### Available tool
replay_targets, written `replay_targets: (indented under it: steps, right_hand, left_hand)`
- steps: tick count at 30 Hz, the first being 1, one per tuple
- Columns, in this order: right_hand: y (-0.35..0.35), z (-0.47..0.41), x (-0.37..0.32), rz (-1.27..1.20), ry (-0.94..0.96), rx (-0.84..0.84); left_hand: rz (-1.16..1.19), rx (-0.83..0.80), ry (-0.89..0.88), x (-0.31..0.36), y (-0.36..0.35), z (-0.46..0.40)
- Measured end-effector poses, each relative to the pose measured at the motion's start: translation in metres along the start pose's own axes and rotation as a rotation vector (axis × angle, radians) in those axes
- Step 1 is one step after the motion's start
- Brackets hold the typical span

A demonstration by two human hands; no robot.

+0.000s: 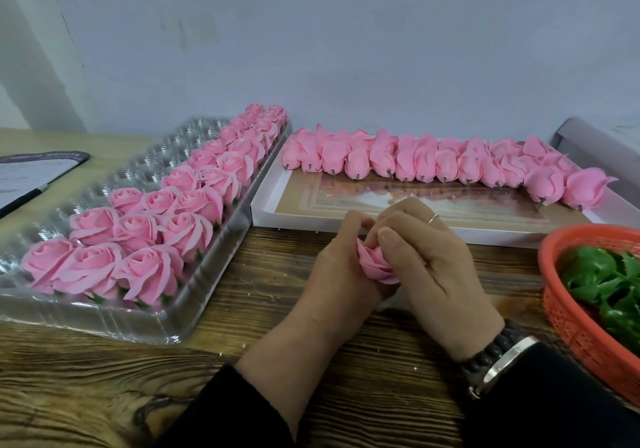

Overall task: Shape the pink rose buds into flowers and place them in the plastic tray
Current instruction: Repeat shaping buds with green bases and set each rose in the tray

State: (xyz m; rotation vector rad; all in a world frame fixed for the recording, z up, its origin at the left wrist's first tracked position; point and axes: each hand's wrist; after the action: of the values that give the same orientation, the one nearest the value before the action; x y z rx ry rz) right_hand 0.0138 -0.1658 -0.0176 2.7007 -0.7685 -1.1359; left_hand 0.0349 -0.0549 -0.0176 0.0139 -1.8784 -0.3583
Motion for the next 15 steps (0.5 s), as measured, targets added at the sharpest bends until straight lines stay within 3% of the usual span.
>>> replay_targets:
  steps: [4,8,15]
  right_hand:
    - [0.000,0.002,-0.003,-0.004,0.014,0.096]
    - [0.001,0.002,0.004,-0.011,-0.108,0.234]
    - [-0.001,0.001,0.007,0.017,-0.146,0.085]
  left_hand:
    - [0.053,-0.062,0.003,0.005,0.001,0.001]
    - [0.080,0.044,-0.023,0.006,0.001,-0.002]
    - [0.111,0.086,-0.027,0.004,-0.001,-0.002]
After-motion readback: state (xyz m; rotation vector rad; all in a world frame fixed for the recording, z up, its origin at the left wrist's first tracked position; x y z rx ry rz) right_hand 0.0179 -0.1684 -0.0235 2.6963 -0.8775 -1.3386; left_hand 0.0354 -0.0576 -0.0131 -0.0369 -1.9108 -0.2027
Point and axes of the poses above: each hand's wrist, its own z-axis away from the middle knuckle, its own y-axis out of the back of the hand, x = y × z, and after that the axes turned 9 degrees about x, right-handed
